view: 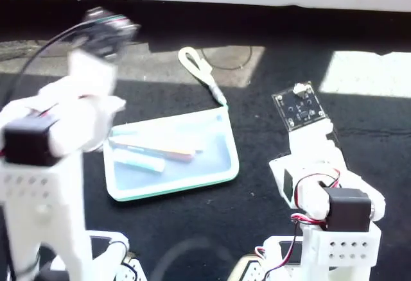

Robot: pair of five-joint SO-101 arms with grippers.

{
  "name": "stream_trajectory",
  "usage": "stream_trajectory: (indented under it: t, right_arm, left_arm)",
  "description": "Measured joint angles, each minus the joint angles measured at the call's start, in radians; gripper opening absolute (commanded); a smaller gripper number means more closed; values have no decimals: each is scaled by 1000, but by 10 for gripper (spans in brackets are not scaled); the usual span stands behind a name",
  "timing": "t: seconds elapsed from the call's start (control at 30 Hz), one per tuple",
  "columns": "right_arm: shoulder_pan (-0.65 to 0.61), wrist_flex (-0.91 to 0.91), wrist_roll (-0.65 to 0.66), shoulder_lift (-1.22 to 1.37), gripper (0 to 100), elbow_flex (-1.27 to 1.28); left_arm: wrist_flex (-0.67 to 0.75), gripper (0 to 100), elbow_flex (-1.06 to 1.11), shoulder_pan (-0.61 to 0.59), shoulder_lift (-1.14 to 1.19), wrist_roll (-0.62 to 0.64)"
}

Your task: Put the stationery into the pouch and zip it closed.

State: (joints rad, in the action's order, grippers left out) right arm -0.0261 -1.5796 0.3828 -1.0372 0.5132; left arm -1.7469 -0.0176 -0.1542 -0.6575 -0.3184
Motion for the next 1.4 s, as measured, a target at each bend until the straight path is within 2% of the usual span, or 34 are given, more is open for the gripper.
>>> stream_trajectory:
  t: [0.13,0.27,0.43,0.63,0.7,0.9,1.07,1.23,1.3,1.4]
  right_arm:
    - [-2,83,0,-60,7,95]
    - [-2,215,0,-204,7,305]
    - [-2,408,0,-434,7,671]
    - [-2,531,0,-756,7,994]
    - [-2,537,0,-766,7,1054]
    - [-2,537,0,-764,7,1148]
    - [-2,522,0,-764,7,1149]
    - [-2,413,0,-779,7,1149]
    - [-2,374,-40,-786,7,1149]
    - [-2,344,-180,-790,7,1149]
  left_arm:
    - [6,8,269,-201,-206,-126]
    - [152,8,601,-321,-445,-203]
    - [439,8,1073,-374,-746,-213]
    - [497,8,1453,-351,-1014,-210]
    - [500,8,1527,-327,-1079,-176]
    - [488,10,1597,-242,-1148,44]
    - [491,8,1692,-204,-1152,68]
    - [488,8,1695,-178,-1152,69]
    - [456,8,1695,-176,-1152,69]
    - [419,8,1695,-176,-1152,69]
